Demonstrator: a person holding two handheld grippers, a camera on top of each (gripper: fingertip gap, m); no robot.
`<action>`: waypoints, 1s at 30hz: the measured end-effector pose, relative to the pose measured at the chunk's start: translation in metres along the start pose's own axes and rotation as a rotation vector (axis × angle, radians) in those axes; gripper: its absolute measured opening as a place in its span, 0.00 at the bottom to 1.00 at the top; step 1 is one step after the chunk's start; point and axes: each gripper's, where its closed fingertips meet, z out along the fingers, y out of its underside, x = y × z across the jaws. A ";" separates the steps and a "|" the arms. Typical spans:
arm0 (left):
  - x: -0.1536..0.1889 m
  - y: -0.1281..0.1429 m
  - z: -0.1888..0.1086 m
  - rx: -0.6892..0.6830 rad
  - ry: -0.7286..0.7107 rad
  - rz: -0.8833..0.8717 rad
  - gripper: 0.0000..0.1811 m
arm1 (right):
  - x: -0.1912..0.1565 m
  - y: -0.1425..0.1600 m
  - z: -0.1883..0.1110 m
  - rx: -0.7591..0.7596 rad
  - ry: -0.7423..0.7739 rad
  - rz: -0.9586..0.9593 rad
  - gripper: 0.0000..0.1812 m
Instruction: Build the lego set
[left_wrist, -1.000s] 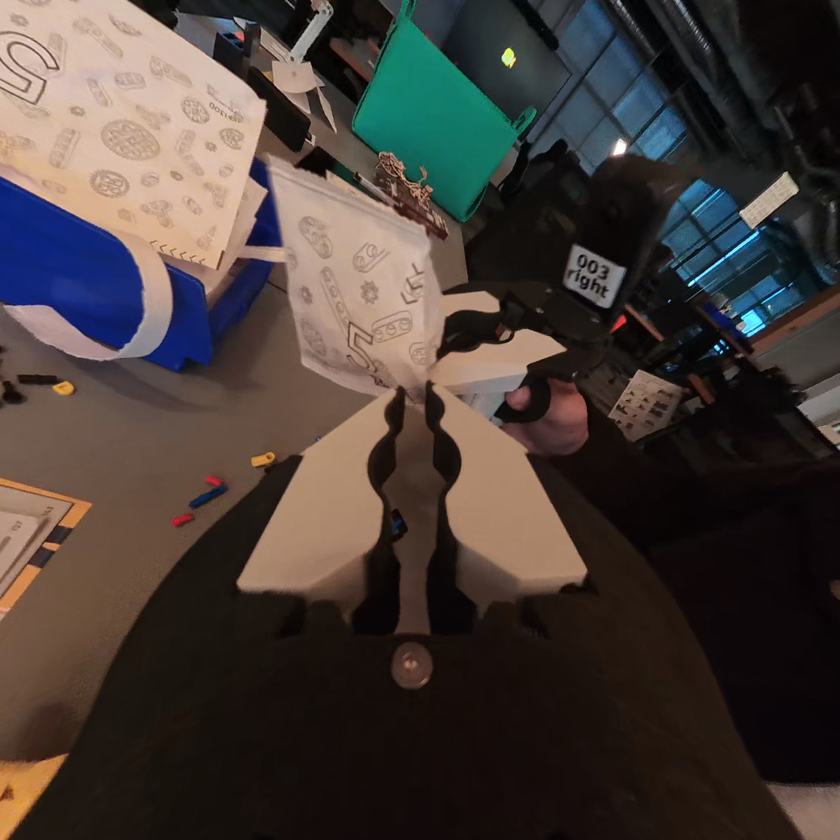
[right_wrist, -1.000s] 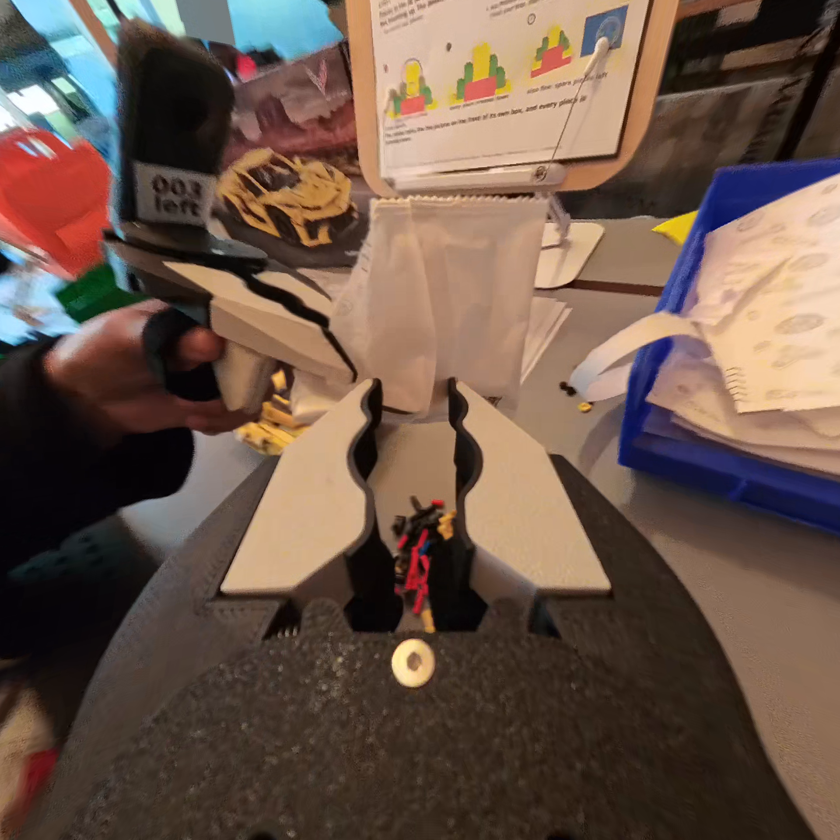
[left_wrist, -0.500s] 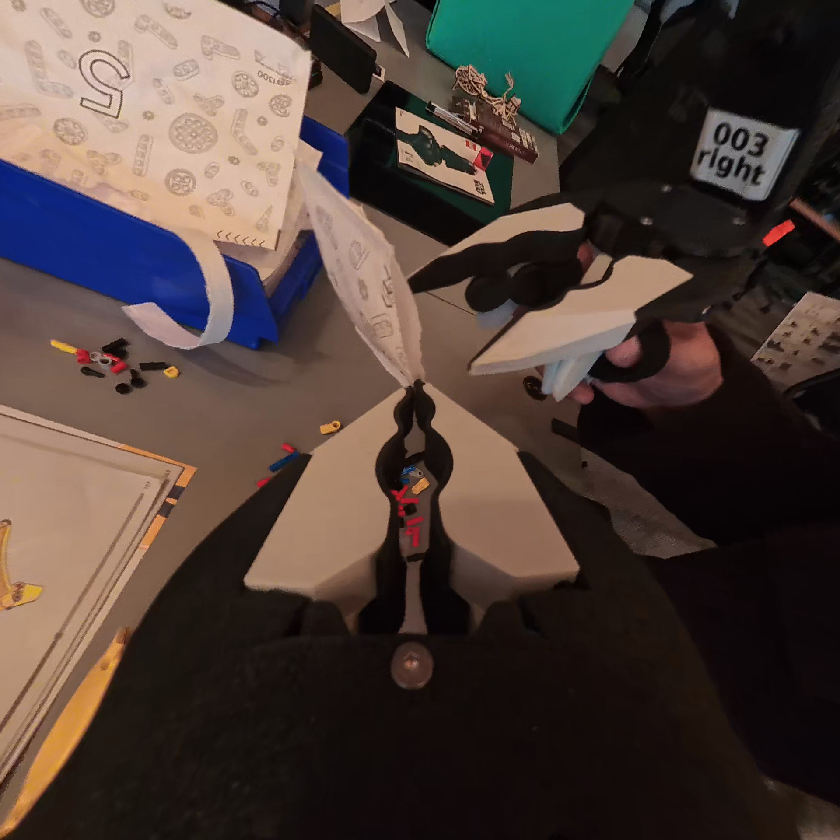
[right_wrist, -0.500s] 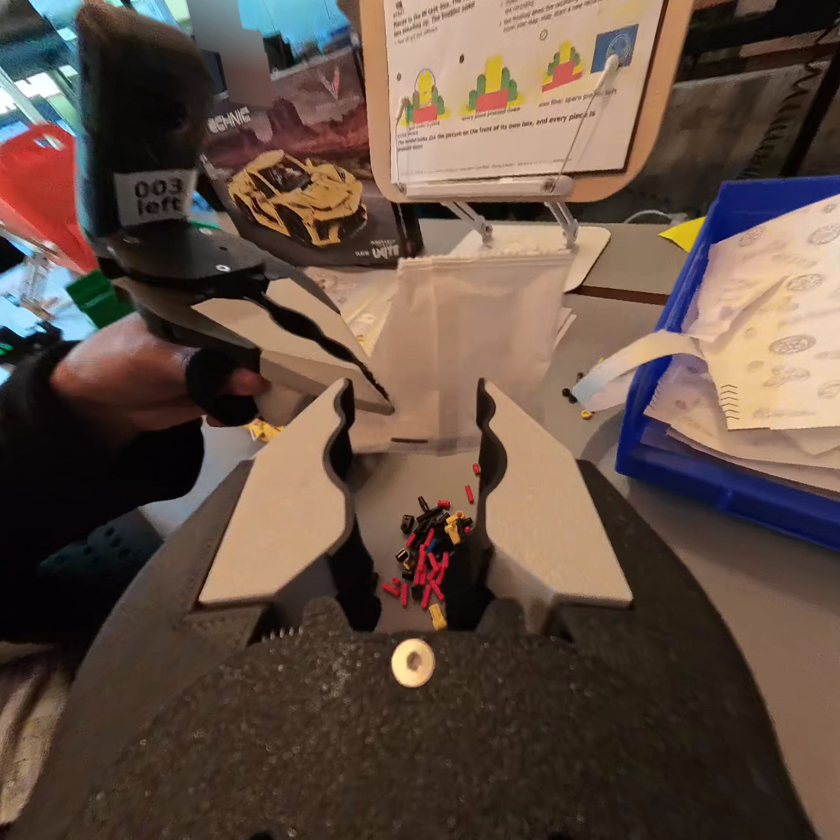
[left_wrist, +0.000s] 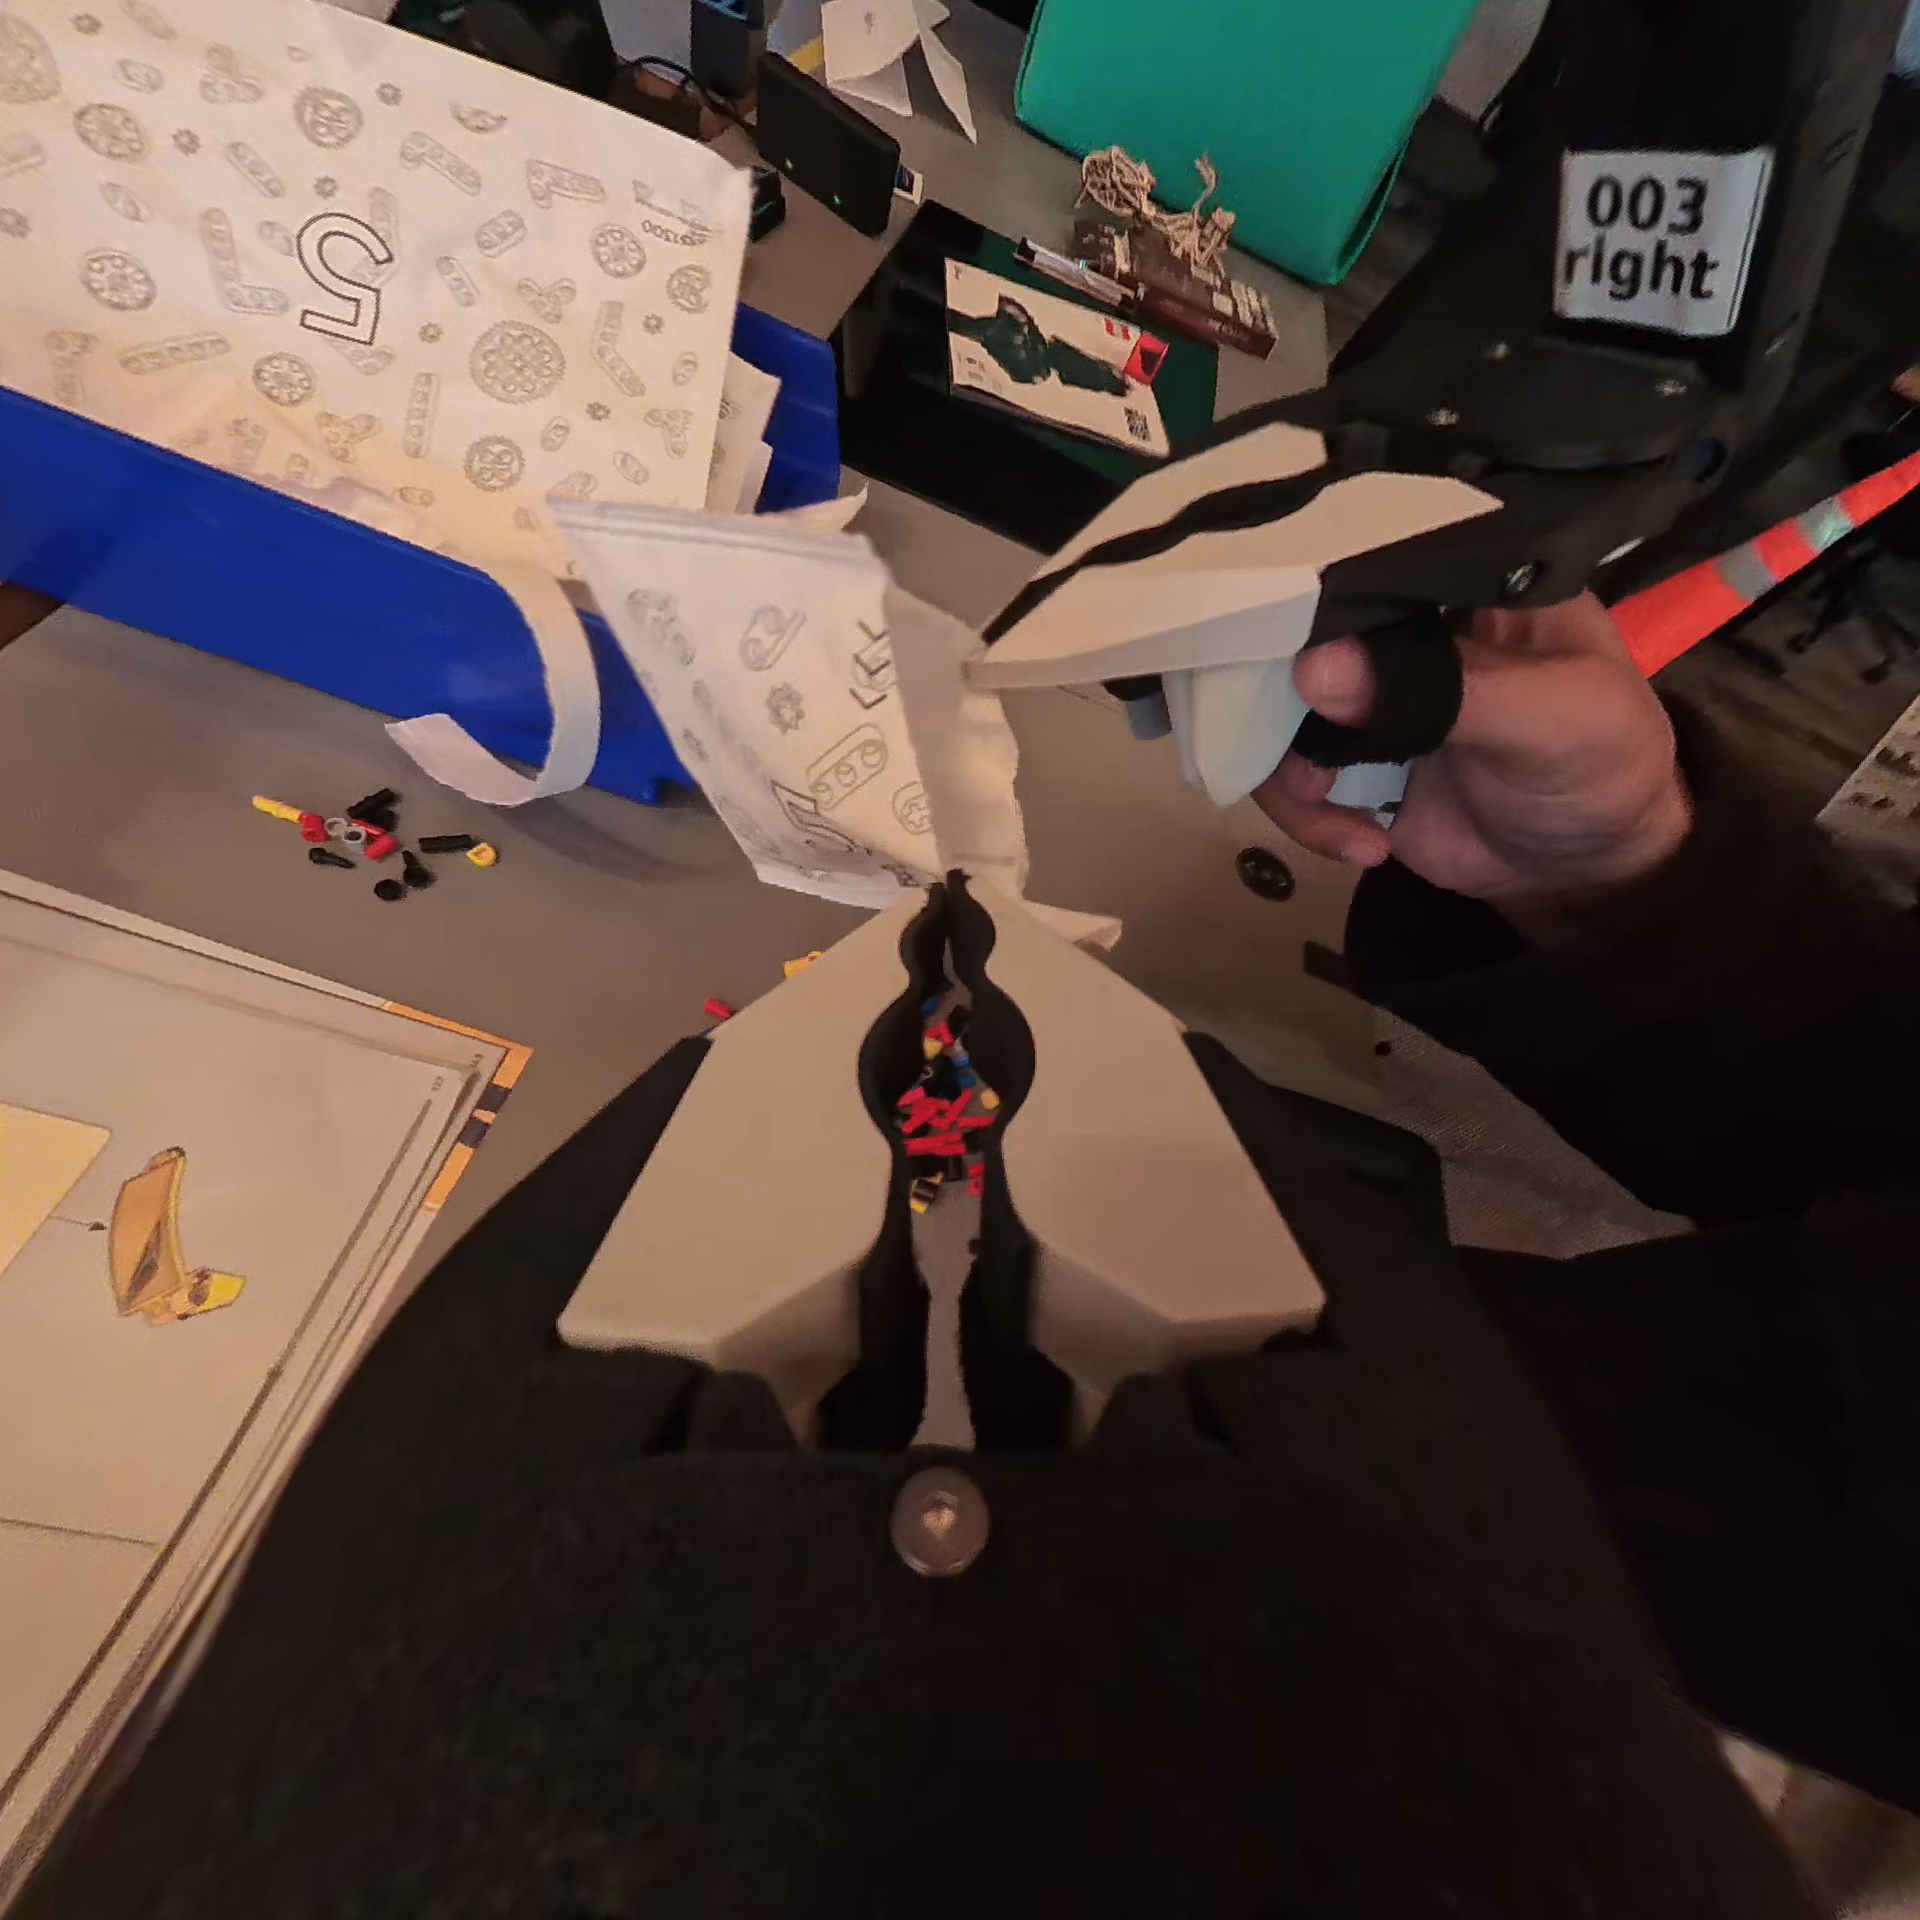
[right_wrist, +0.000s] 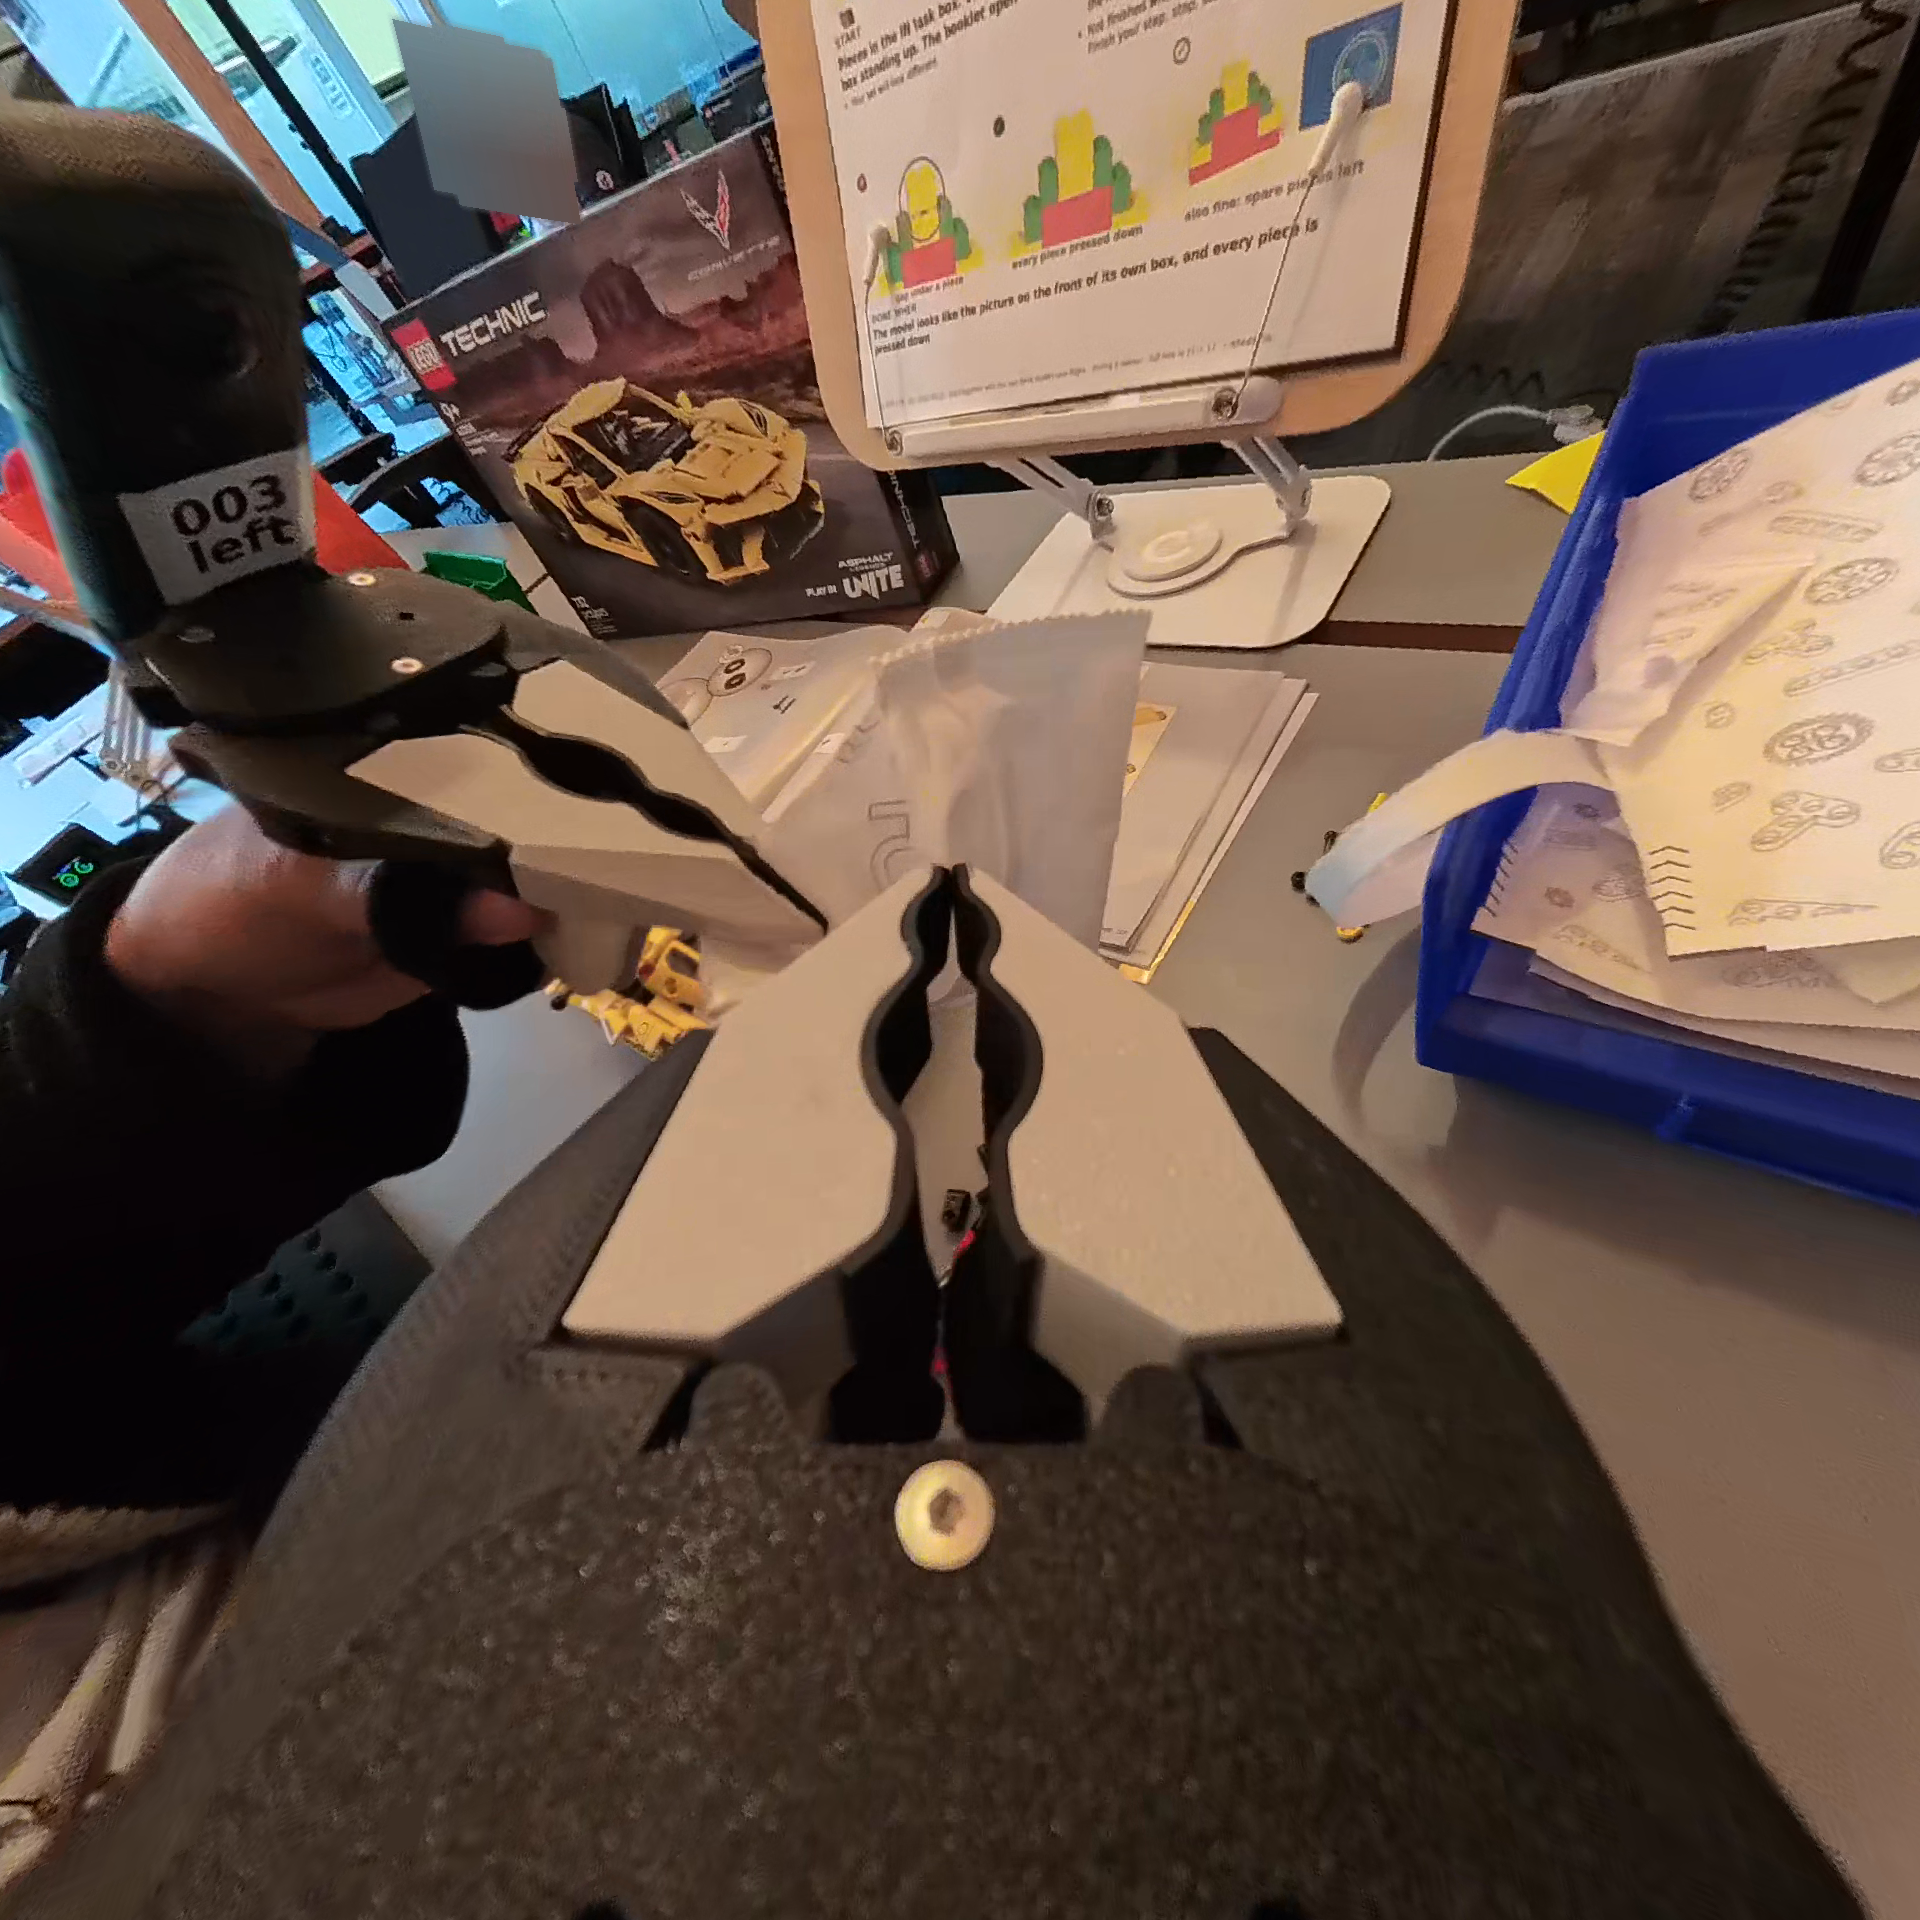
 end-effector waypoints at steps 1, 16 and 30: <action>-0.002 -0.003 -0.003 0.011 0.012 -0.027 0.00 | -0.001 -0.003 0.001 -0.004 0.006 0.006 0.00; -0.023 -0.051 -0.026 0.187 0.306 -0.383 0.01 | 0.002 -0.056 0.018 -0.166 0.173 -0.072 0.00; 0.042 0.111 -0.084 -0.014 0.022 0.247 0.15 | 0.223 -0.058 0.095 -0.653 0.485 -0.713 0.00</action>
